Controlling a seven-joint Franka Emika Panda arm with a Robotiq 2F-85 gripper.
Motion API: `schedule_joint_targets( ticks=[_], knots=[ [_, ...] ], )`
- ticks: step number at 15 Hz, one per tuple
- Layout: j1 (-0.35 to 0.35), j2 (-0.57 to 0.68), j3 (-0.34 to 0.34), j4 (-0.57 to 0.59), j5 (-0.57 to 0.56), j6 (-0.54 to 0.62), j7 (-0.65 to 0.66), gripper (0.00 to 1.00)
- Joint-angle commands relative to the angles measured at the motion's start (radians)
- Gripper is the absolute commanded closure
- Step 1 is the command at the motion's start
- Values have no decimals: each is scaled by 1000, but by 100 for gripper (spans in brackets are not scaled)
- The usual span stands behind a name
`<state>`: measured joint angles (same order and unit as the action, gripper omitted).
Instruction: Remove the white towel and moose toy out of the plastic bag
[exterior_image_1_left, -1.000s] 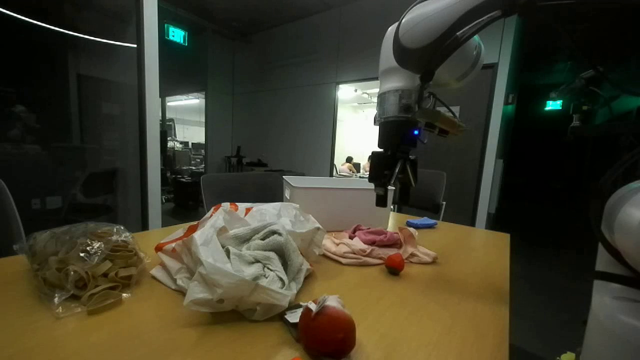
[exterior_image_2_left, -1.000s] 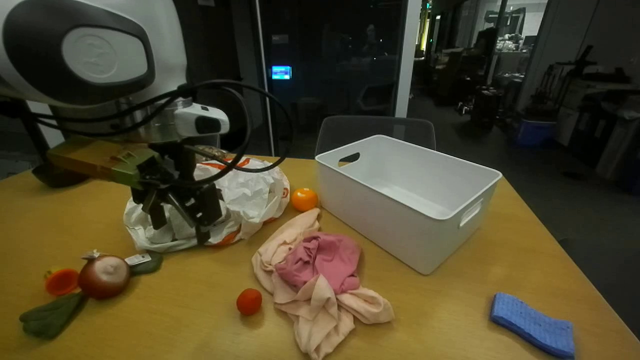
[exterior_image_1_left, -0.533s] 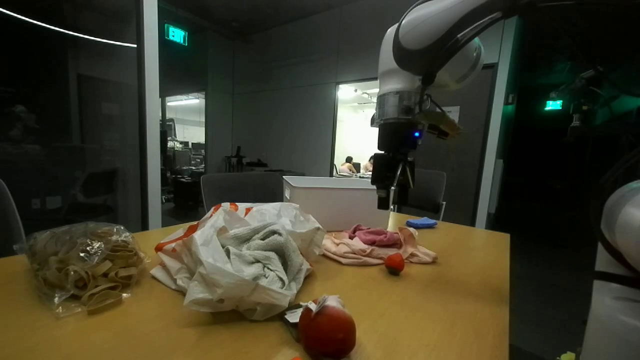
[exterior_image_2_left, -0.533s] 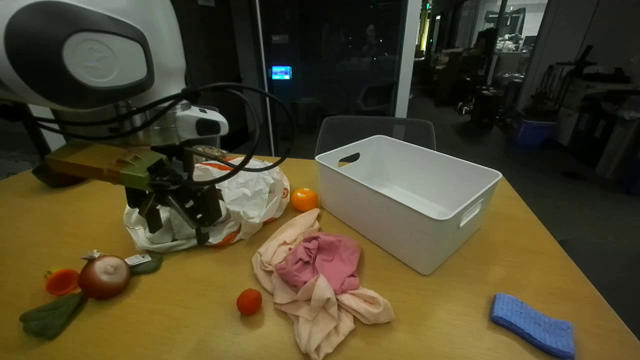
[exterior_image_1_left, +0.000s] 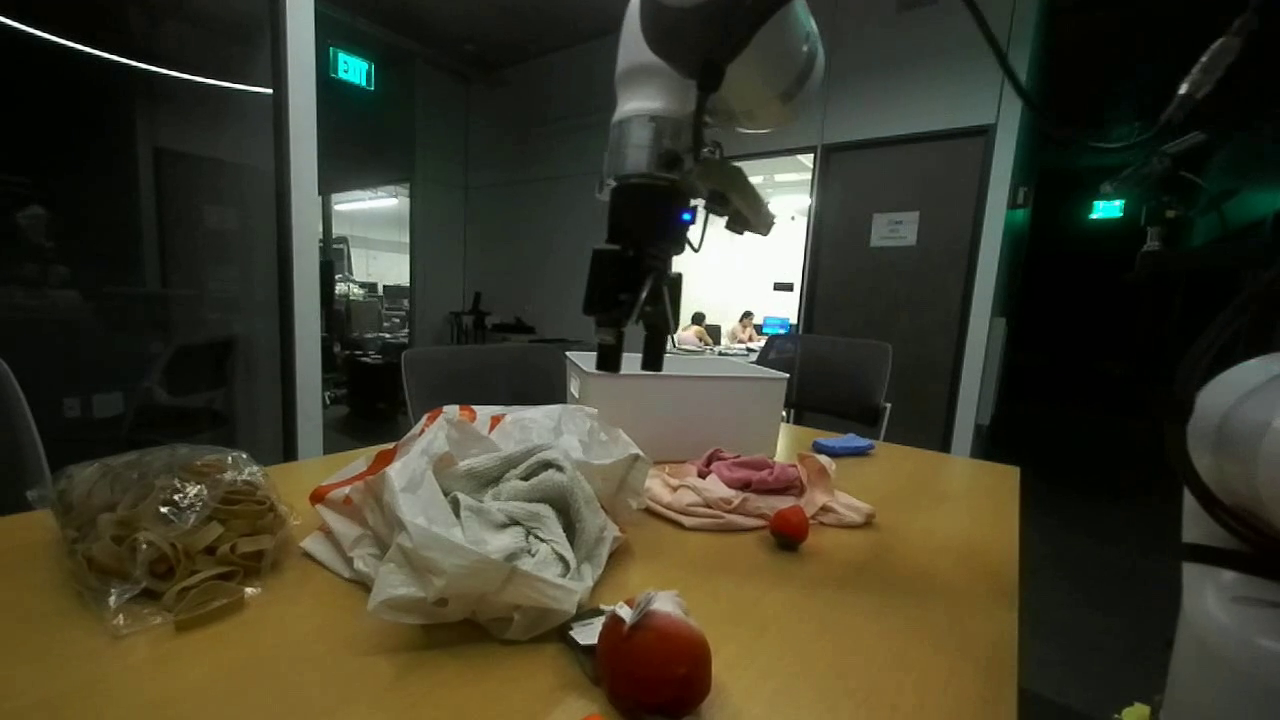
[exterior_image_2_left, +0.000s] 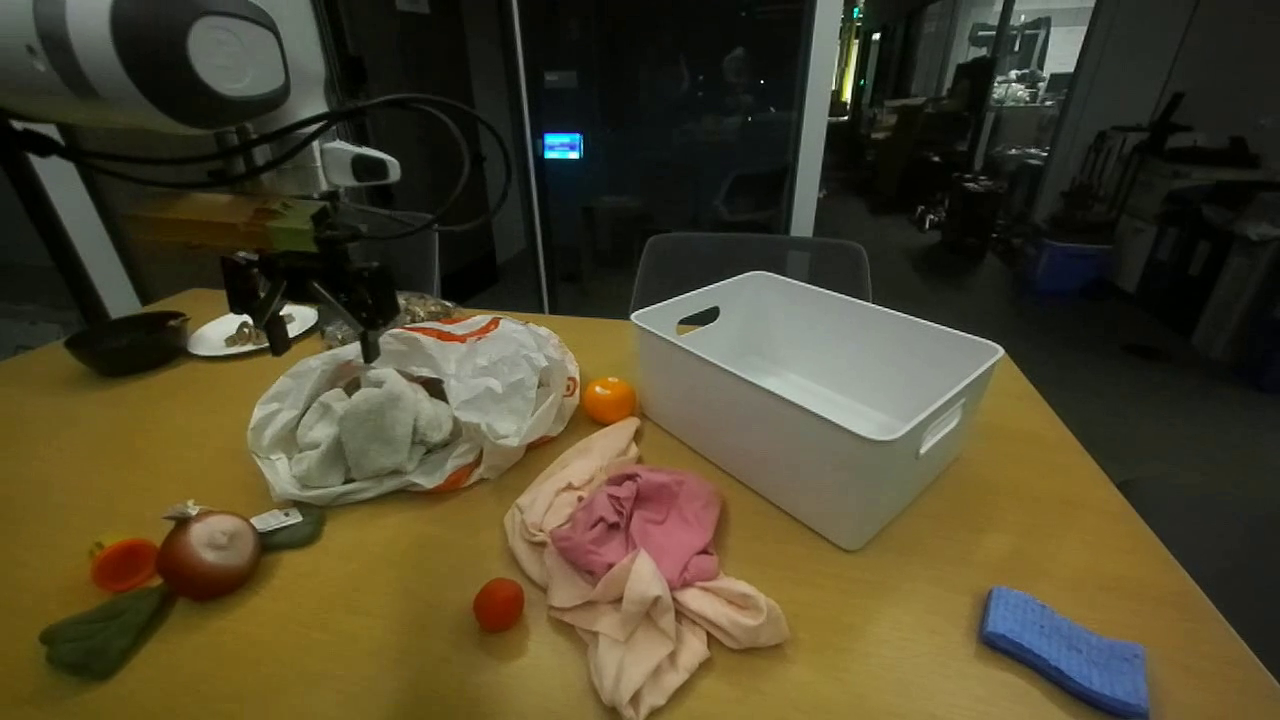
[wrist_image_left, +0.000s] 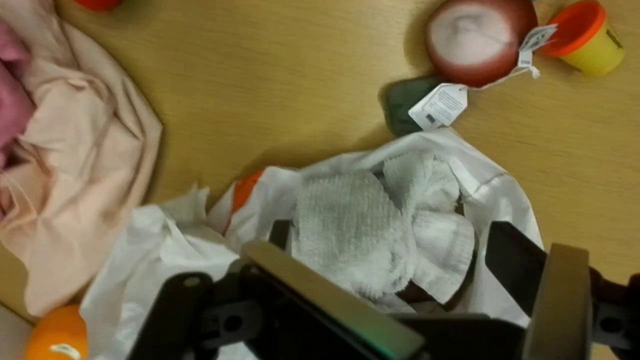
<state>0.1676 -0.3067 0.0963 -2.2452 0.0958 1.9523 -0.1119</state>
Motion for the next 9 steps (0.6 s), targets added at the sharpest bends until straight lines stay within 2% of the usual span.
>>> schedule_joint_targets(
  ticks=[1,5,9],
  knots=[
    [0,254,36,248,-42,-29,4,0],
    [-12,489,33,457,-85,-63,23,0],
    [-33,593,36,550,11,-173,19,0]
  ],
)
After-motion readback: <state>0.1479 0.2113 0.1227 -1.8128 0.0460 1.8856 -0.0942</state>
